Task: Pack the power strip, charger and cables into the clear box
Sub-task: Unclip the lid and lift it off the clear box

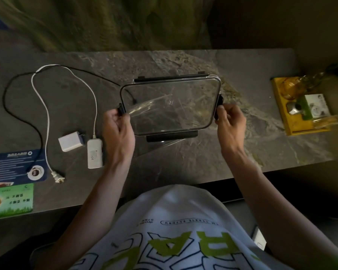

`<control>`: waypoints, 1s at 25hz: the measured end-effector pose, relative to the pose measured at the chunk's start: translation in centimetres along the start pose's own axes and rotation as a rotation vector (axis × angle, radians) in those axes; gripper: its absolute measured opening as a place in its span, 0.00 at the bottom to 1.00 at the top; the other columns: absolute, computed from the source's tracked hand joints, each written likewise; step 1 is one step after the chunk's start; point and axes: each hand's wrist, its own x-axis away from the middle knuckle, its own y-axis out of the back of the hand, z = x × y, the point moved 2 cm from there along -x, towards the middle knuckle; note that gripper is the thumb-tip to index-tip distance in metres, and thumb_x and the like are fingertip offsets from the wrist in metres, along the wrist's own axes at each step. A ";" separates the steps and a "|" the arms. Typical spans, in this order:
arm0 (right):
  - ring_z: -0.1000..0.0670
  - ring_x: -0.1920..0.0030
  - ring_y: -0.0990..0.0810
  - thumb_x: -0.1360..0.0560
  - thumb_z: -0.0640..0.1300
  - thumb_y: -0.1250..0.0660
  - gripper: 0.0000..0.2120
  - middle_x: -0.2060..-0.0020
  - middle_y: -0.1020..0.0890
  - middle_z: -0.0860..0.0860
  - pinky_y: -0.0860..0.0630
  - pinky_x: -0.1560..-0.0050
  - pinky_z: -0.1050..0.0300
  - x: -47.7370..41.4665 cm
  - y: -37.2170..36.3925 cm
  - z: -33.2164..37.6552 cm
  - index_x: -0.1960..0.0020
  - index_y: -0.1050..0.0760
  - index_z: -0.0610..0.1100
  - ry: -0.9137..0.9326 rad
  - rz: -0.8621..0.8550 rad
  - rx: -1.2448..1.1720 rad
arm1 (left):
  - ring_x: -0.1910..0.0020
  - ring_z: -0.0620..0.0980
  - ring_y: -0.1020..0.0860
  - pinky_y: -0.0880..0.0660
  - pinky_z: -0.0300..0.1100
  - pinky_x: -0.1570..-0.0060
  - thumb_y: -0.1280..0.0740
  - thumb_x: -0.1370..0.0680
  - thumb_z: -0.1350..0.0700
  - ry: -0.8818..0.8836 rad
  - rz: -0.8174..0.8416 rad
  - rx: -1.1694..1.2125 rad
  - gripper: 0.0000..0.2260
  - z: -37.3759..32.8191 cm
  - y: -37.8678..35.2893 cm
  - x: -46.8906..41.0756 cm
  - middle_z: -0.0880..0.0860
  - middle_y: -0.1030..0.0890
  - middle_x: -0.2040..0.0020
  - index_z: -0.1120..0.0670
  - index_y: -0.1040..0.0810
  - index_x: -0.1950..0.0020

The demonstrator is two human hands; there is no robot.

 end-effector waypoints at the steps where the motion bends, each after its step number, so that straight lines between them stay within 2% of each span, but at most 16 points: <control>1: 0.55 0.59 0.20 0.24 0.47 0.37 0.06 0.64 0.20 0.56 0.22 0.53 0.52 0.0 0.5 0.1 0.59 0.24 0.50 -0.001 -0.025 -0.006 | 0.60 0.41 0.25 0.29 0.38 0.56 0.39 0.21 0.55 0.010 -0.007 0.033 0.07 -0.4 -0.2 0.1 0.50 0.22 0.55 0.56 0.27 0.45; 3: 0.54 0.58 0.20 0.23 0.47 0.37 0.07 0.64 0.19 0.56 0.21 0.52 0.49 0.0 1.5 0.4 0.60 0.23 0.52 -0.004 -0.076 -0.019 | 0.58 0.44 0.25 0.28 0.43 0.53 0.39 0.22 0.52 0.021 -0.015 0.075 0.10 -1.0 -0.6 0.4 0.50 0.23 0.56 0.56 0.25 0.47; 6: 0.51 0.57 0.20 0.23 0.49 0.37 0.08 0.62 0.19 0.52 0.22 0.50 0.50 -0.6 3.2 0.1 0.60 0.24 0.49 -0.045 -0.141 -0.062 | 0.51 0.50 0.22 0.26 0.47 0.47 0.41 0.24 0.48 0.053 0.004 0.126 0.10 -1.4 -2.0 1.0 0.54 0.22 0.53 0.52 0.25 0.52; 8: 0.49 0.57 0.21 0.24 0.52 0.38 0.12 0.61 0.20 0.46 0.25 0.52 0.51 -1.2 4.5 -0.7 0.60 0.25 0.45 -0.101 -0.168 -0.087 | 0.48 0.47 0.21 0.25 0.44 0.42 0.41 0.24 0.48 0.122 0.057 0.227 0.08 -1.8 -3.4 1.5 0.53 0.21 0.50 0.49 0.26 0.54; 10: 0.44 0.52 0.20 0.23 0.54 0.41 0.16 0.55 0.19 0.40 0.27 0.51 0.51 -1.8 5.8 -1.5 0.57 0.25 0.42 -0.165 -0.180 -0.126 | 0.47 0.42 0.21 0.26 0.41 0.39 0.42 0.20 0.51 0.171 0.108 0.324 0.06 -2.4 -5.0 2.3 0.51 0.20 0.49 0.48 0.26 0.53; 13: 0.46 0.45 0.19 0.19 0.52 0.44 0.11 0.49 0.19 0.44 0.24 0.41 0.50 -2.5 8.1 -2.3 0.56 0.28 0.49 -0.274 -0.192 -0.284 | 0.50 0.36 0.21 0.26 0.33 0.47 0.43 0.18 0.55 0.193 0.129 0.406 0.07 -3.2 -8.0 3.7 0.47 0.20 0.50 0.50 0.26 0.51; 15: 0.47 0.44 0.20 0.18 0.52 0.44 0.10 0.46 0.21 0.42 0.24 0.40 0.49 -3.2 9.9 -3.0 0.54 0.30 0.50 -0.318 -0.199 -0.349 | 0.51 0.37 0.20 0.26 0.34 0.49 0.43 0.18 0.54 0.188 0.134 0.388 0.08 -3.3 -9.9 4.3 0.47 0.20 0.52 0.50 0.25 0.53; 17: 0.46 0.43 0.19 0.18 0.52 0.44 0.08 0.44 0.21 0.41 0.24 0.40 0.49 -4.4 12.0 -4.0 0.53 0.31 0.50 -0.349 -0.205 -0.401 | 0.50 0.41 0.20 0.25 0.37 0.47 0.41 0.18 0.52 0.169 0.136 0.352 0.10 -3.6 -12.1 4.6 0.48 0.20 0.54 0.49 0.25 0.57; 19: 0.47 0.45 0.18 0.18 0.51 0.43 0.07 0.47 0.20 0.44 0.23 0.41 0.51 -5.8 13.9 -5.1 0.52 0.30 0.49 -0.386 -0.237 -0.449 | 0.48 0.47 0.20 0.24 0.41 0.44 0.38 0.20 0.48 0.140 0.152 0.319 0.11 -3.8 -14.3 5.0 0.49 0.21 0.57 0.49 0.26 0.61; 22: 0.50 0.49 0.18 0.18 0.50 0.41 0.08 0.55 0.20 0.49 0.22 0.45 0.54 -7.7 16.0 -6.1 0.54 0.29 0.48 -0.406 -0.261 -0.523 | 0.55 0.48 0.24 0.23 0.44 0.46 0.32 0.25 0.45 0.117 0.183 0.267 0.14 -3.9 -17.3 5.4 0.51 0.26 0.62 0.49 0.30 0.66; 25: 0.50 0.47 0.19 0.19 0.50 0.40 0.08 0.54 0.20 0.50 0.23 0.48 0.57 -10.0 18.1 -8.1 0.55 0.29 0.49 -0.465 -0.273 -0.525 | 0.59 0.46 0.24 0.23 0.47 0.49 0.28 0.29 0.45 0.142 0.211 0.145 0.14 -3.8 -20.4 5.6 0.48 0.24 0.66 0.48 0.27 0.71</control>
